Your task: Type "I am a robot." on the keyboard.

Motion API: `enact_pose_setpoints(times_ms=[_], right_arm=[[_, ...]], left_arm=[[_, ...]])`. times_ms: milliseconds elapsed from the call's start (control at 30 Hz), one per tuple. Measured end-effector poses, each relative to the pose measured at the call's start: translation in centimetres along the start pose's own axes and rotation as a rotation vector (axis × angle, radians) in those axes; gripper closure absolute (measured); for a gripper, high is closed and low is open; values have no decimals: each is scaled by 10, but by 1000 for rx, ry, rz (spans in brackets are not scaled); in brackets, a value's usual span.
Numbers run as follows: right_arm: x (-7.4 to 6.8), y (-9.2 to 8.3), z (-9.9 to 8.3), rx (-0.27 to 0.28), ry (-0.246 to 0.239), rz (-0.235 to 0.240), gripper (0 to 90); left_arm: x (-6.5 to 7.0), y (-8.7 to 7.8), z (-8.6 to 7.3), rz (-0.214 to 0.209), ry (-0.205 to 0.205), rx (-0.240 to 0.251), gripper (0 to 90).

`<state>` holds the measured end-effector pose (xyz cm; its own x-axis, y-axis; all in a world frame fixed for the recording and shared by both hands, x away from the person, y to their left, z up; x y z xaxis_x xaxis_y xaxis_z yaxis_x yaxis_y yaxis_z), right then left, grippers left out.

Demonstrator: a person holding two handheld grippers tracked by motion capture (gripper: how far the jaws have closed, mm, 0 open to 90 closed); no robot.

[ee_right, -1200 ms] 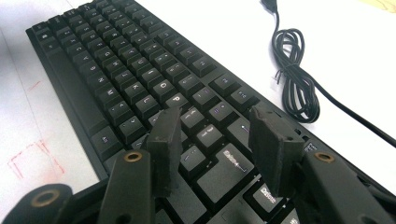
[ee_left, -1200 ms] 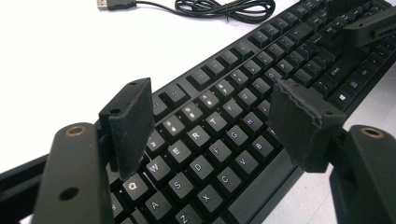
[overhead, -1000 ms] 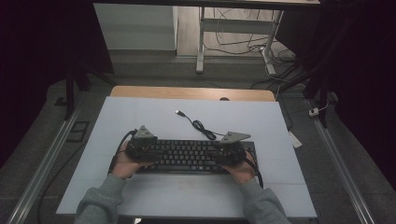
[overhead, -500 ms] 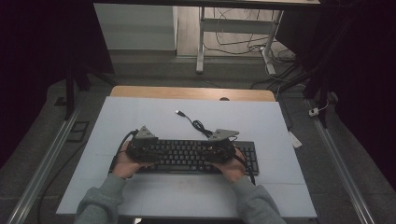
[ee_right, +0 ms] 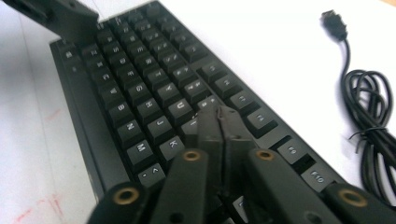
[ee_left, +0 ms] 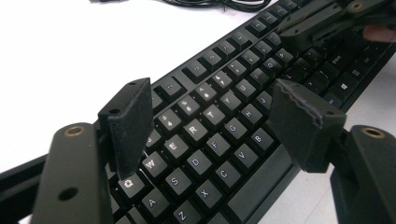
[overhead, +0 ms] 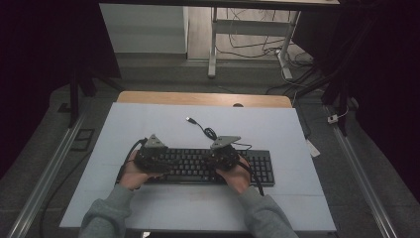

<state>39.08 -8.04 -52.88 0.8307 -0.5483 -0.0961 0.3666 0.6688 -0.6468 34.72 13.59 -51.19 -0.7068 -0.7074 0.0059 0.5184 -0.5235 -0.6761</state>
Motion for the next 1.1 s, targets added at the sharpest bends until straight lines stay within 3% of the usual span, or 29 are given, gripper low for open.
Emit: enact_pose_setpoints(times_ms=[167,700,833,967,1100], right_arm=[[0,8,-4,-30,0,0,895],[-1,15,-7,-41,-11,-11,896],[-3,8,-3,-10,-34,-27,896],[-2,-3,0,32,-14,-13,895],[1,-13,-4,33,3,-5,858]], left_arm=[[0,0,0,2,2,-1,308],[2,2,-2,5,8,-16,308],[2,2,-1,4,10,-17,307],[1,1,-2,7,8,-16,308],[0,1,-2,9,4,-17,307]])
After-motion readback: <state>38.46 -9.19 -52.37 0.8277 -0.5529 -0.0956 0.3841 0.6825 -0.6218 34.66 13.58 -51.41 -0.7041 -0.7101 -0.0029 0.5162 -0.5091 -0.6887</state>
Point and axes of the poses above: each handheld gripper's, and its own axes: y roughly forward along the jaws, z roughly out of its top, x roughly to its right, the point moved 4 cm from there along y, roughly forward along the jaws, and after that the axes turned 7 degrees about y, right-handed, at the moved point
